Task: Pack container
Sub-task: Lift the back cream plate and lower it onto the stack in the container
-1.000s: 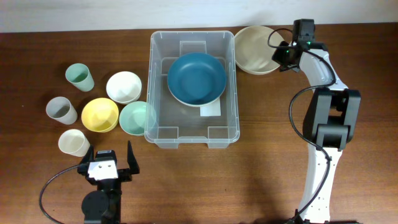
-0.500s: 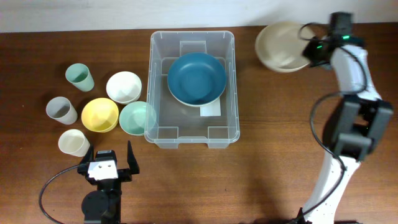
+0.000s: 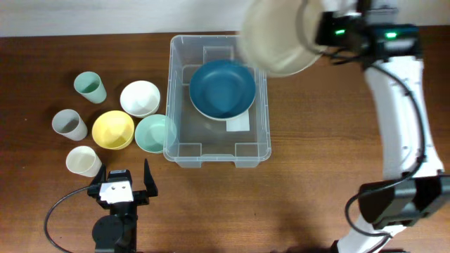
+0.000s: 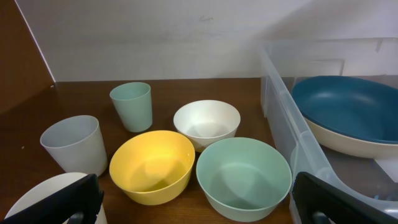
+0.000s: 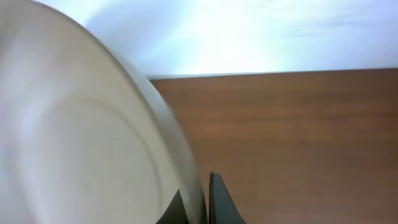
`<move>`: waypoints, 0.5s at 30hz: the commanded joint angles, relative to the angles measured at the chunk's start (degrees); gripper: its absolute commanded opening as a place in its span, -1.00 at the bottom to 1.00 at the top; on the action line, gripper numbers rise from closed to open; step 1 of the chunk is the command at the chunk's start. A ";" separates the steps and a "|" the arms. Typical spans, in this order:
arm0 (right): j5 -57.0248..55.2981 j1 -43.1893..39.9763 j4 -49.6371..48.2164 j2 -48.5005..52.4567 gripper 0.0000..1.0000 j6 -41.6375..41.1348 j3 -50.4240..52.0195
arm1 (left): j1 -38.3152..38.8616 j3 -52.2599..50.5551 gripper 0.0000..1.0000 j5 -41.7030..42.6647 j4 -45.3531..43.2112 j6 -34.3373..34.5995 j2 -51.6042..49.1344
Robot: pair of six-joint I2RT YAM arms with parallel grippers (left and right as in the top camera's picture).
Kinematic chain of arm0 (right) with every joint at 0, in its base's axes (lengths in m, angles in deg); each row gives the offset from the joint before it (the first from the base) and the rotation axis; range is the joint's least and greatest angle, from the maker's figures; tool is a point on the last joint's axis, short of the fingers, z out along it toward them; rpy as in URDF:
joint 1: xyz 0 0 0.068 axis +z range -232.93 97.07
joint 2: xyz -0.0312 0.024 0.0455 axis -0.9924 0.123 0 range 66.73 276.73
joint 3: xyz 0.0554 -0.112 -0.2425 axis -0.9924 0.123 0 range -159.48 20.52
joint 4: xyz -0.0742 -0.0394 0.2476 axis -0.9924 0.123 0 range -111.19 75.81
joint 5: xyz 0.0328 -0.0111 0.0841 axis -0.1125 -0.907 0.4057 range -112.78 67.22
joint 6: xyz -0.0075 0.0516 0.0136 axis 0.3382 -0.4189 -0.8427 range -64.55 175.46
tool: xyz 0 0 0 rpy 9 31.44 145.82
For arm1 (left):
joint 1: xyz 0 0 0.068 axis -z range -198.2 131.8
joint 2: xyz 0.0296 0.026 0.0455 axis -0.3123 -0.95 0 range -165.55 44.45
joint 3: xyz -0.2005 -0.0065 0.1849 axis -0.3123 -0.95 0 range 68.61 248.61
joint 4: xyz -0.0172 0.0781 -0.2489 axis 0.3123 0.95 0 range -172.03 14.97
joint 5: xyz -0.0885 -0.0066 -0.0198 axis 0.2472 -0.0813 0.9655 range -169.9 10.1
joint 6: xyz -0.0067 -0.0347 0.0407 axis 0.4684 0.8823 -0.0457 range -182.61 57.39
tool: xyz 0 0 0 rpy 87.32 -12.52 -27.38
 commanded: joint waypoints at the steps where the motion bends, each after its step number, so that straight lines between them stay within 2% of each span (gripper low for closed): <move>1: -3.45 7.28 1.84 1.84 -0.92 3.65 -0.44 | -0.15 -0.59 0.99 0.61 -0.17 -0.87 0.44; 6: -10.08 14.05 1.36 8.00 -0.93 3.65 -0.44 | -0.15 -0.59 1.00 0.61 -0.17 -0.87 0.44; 13: -10.54 15.87 0.90 12.63 -0.92 3.61 -0.44 | -0.15 -0.59 0.99 0.61 -0.17 -0.87 0.44; 14: -10.51 15.87 0.66 13.05 -0.88 3.63 -0.44 | -0.15 -0.59 0.99 0.61 -0.17 -0.87 0.44; 15: -10.34 15.87 0.46 13.25 -0.54 3.63 -0.44 | -0.15 -0.59 0.99 0.61 -0.17 -0.87 0.44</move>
